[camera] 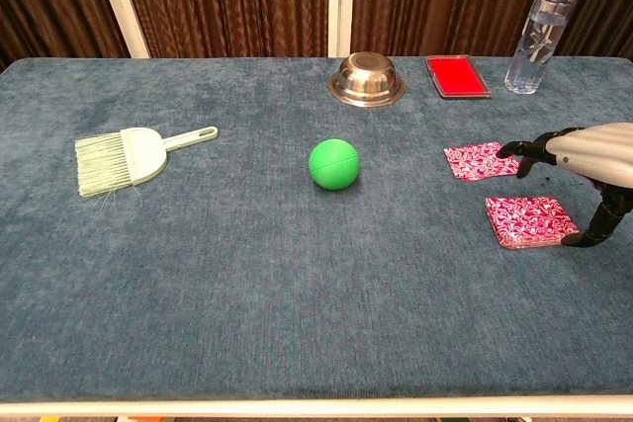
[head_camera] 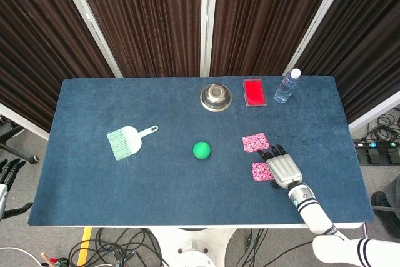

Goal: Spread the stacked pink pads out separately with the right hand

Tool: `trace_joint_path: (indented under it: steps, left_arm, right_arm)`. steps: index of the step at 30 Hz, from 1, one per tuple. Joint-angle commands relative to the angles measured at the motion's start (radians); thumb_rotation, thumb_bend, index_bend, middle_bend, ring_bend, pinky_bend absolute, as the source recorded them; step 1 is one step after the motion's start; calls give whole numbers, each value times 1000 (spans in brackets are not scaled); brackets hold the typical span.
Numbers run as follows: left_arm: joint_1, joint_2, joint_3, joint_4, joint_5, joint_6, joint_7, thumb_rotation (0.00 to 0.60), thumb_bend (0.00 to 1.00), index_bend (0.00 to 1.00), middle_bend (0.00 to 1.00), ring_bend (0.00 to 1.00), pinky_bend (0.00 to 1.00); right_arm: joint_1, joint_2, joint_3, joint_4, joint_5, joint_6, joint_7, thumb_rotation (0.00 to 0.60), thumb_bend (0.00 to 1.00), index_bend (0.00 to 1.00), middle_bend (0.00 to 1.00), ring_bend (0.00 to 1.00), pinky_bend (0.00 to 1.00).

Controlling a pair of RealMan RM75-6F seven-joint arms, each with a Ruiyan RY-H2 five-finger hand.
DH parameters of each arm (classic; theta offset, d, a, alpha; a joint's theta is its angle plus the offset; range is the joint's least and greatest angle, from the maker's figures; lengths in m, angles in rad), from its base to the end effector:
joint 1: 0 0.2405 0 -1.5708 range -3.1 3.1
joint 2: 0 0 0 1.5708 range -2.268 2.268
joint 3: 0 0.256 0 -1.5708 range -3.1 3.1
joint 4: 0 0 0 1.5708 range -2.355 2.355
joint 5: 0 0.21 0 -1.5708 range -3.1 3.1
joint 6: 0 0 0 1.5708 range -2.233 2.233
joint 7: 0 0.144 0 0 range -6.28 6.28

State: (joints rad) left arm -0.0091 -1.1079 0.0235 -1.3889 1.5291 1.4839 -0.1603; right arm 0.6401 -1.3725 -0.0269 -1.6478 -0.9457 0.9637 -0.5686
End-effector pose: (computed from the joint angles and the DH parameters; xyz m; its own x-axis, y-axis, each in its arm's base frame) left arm -0.3678 0.1415 0.1776 0.4607 0.0982 0.8821 0.8833 0.0464 -0.4665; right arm -0.2326 -0.2828 0.0069 0.6199 -0.4405 0.6494 -0.7829 -0.2914 0.5497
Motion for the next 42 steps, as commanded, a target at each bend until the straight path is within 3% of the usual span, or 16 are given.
trace_joint_path:
  steps: [1, 12, 23, 42]
  left_arm:
    - [0, -1, 0, 1, 0, -1, -2, 600, 0, 116, 74, 14, 198]
    - [2, -6, 1, 15, -2, 0, -15, 600, 0, 116, 74, 14, 198]
    - [1, -6, 0, 17, -1, 2, -19, 600, 0, 116, 74, 14, 198]
    - [2, -10, -1, 26, -3, 1, -29, 600, 0, 116, 74, 14, 198]
  right_arm:
    - [-1, -9, -1, 4, 1, -2, -3, 600, 101, 32, 170, 0, 0]
    - [-4, -55, -6, 32, 14, 9, -37, 600, 113, 31, 211, 0, 0]
    - [-2, -74, 3, 54, 31, 13, -57, 600, 122, 168, 206, 0, 0]
    - [-6, -91, 1, 65, 34, 21, -79, 600, 160, 231, 269, 0, 0]
